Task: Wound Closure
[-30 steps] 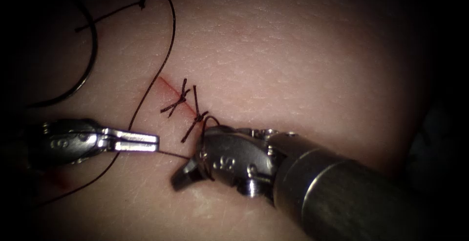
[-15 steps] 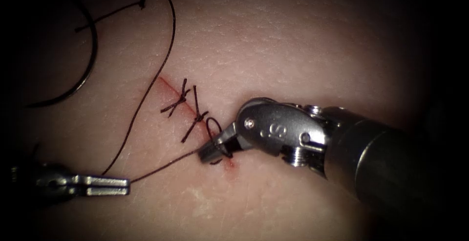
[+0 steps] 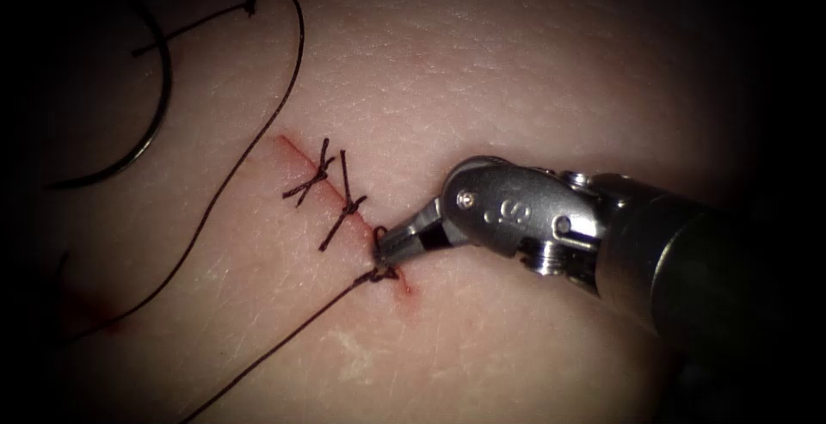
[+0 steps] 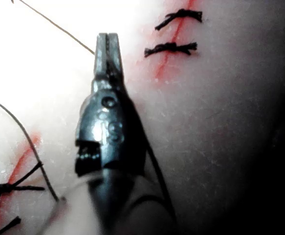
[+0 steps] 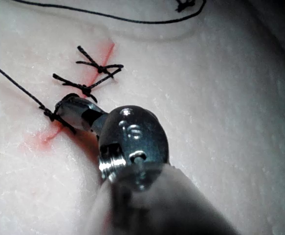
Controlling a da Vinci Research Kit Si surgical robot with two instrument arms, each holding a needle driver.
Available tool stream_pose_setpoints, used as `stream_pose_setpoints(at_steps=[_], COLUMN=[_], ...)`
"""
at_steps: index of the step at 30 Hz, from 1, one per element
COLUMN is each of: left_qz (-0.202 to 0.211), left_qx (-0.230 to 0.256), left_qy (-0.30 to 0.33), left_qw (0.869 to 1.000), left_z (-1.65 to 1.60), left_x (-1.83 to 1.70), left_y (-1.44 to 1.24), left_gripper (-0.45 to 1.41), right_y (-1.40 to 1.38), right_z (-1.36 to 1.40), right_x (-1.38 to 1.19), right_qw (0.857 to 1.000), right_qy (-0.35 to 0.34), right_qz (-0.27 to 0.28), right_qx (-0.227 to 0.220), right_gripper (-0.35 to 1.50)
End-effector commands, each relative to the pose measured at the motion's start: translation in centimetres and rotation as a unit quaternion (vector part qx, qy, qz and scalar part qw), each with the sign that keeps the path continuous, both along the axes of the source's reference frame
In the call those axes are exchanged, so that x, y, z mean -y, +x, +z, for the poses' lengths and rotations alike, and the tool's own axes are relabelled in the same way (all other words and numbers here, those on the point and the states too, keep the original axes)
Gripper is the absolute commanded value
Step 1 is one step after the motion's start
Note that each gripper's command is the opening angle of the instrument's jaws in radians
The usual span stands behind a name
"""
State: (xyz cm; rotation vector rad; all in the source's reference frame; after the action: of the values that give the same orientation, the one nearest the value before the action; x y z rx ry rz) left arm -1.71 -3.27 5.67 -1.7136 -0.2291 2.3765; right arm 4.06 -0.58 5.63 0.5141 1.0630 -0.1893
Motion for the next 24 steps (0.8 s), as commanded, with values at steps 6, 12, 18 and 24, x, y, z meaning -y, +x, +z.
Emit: stream_pose_setpoints(at_steps=[6,12,18,24], left_qz=[0.01,0.018,0.022,0.028], left_qx=[-0.002,-0.005,-0.009,-0.014], left_qy=[0.005,0.004,0.0,-0.004], left_qw=[1.0,1.0,1.0,0.999], left_z=[-0.11,-0.18,-0.23,-0.32], left_x=[0.33,0.46,0.65,0.89], left_y=[0.18,0.34,0.43,0.54], left_gripper=[-0.45,-0.45,-0.45,-0.45], right_y=[0.01,-0.04,-0.12,-0.13], right_z=[0.12,0.17,0.24,0.3], right_x=[-0.03,-0.09,-0.16,-0.13], right_qw=[1.0,1.0,0.999,0.999], right_qy=[0.0,-0.003,-0.006,-0.007], right_qz=[0.006,0.013,0.026,0.033], right_qx=[0.003,0.009,0.018,0.023], right_gripper=[-0.35,-0.35,-0.35,-0.35])
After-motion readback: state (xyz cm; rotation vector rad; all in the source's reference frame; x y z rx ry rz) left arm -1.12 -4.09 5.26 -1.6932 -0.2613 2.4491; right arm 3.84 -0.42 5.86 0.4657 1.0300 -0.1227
